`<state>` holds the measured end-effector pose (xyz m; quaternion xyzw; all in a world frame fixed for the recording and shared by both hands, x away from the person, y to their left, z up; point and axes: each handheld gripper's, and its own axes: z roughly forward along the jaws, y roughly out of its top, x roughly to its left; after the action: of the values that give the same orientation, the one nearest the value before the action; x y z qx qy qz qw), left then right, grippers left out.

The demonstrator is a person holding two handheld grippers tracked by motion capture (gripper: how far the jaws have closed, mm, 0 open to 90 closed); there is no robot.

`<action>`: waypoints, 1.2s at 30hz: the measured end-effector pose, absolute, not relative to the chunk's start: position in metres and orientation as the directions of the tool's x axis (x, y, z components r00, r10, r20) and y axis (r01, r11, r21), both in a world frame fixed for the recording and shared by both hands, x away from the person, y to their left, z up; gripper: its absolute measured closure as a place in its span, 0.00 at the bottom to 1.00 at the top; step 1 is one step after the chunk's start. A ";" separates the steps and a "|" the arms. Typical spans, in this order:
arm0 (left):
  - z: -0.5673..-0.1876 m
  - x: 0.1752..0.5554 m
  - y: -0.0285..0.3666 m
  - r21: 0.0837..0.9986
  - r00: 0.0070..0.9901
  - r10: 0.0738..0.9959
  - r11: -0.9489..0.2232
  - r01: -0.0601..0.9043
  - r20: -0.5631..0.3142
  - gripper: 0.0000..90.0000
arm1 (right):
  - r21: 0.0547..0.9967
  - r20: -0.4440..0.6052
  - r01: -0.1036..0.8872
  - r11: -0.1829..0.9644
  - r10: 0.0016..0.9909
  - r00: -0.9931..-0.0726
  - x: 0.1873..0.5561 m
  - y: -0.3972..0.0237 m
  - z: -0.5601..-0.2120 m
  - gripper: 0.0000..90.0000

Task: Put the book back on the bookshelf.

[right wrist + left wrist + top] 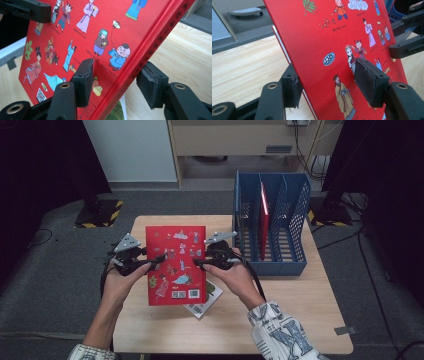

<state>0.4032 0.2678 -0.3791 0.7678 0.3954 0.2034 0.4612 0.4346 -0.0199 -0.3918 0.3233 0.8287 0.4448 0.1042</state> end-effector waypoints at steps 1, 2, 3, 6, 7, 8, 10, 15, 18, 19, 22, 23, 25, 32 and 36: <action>-0.379 0.404 0.267 0.870 0.603 0.796 -0.256 0.420 -0.057 0.45 | 0.806 0.103 0.435 0.401 0.629 -0.771 0.435 -0.020 -0.391 0.53; -0.379 0.404 0.267 0.871 0.603 0.796 -0.257 0.420 -0.056 0.46 | 0.806 0.102 0.435 0.401 0.630 -0.770 0.435 -0.020 -0.390 0.54; -0.378 0.404 0.267 0.871 0.605 0.795 -0.259 0.418 -0.054 0.46 | 0.807 0.103 0.435 0.399 0.631 -0.769 0.435 -0.021 -0.390 0.54; -0.376 0.404 0.266 0.873 0.607 0.793 -0.260 0.413 -0.050 0.46 | 0.808 0.110 0.440 0.391 0.633 -0.766 0.436 -0.022 -0.389 0.54; -0.376 0.404 0.266 0.874 0.607 0.793 -0.260 0.410 -0.049 0.46 | 0.808 0.113 0.441 0.390 0.633 -0.766 0.436 -0.023 -0.389 0.54; -0.374 0.403 0.265 0.875 0.608 0.793 -0.261 0.408 -0.046 0.46 | 0.810 0.113 0.440 0.387 0.633 -0.766 0.436 -0.023 -0.389 0.54; -0.374 0.403 0.265 0.876 0.607 0.794 -0.262 0.406 -0.044 0.46 | 0.811 0.120 0.443 0.383 0.632 -0.766 0.436 -0.023 -0.388 0.54; -0.382 0.403 0.262 0.877 0.606 0.794 -0.258 0.406 -0.047 0.47 | 0.809 0.102 0.435 0.395 0.634 -0.767 0.437 -0.025 -0.391 0.54; -0.387 0.404 0.260 0.872 0.609 0.792 -0.267 0.411 -0.045 0.47 | 0.807 0.093 0.433 0.401 0.638 -0.764 0.437 -0.026 -0.394 0.55; -0.388 0.404 0.260 0.870 0.609 0.792 -0.271 0.411 -0.041 0.47 | 0.808 0.090 0.431 0.402 0.639 -0.764 0.437 -0.027 -0.396 0.56; -0.391 0.404 0.258 0.866 0.611 0.791 -0.281 0.413 -0.035 0.47 | 0.809 0.083 0.429 0.402 0.644 -0.760 0.437 -0.028 -0.397 0.56; -0.391 0.404 0.258 0.866 0.611 0.791 -0.282 0.412 -0.032 0.47 | 0.809 0.081 0.428 0.403 0.645 -0.760 0.437 -0.028 -0.398 0.57; -0.393 0.404 0.257 0.866 0.612 0.790 -0.285 0.412 -0.031 0.47 | 0.811 0.078 0.425 0.402 0.644 -0.761 0.437 -0.029 -0.398 0.57; -0.402 0.398 0.256 0.860 0.621 0.784 -0.317 0.401 -0.001 0.50 | 0.828 0.070 0.399 0.394 0.633 -0.771 0.432 -0.033 -0.400 0.61; -0.402 0.393 0.255 0.867 0.631 0.775 -0.314 0.386 0.000 0.52 | 0.832 0.069 0.391 0.394 0.626 -0.776 0.428 -0.036 -0.401 0.62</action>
<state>0.3933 0.2549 -0.4022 0.7815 0.3715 0.2151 0.4527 0.4281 -0.0355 -0.4014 0.3085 0.8248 0.4559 0.1289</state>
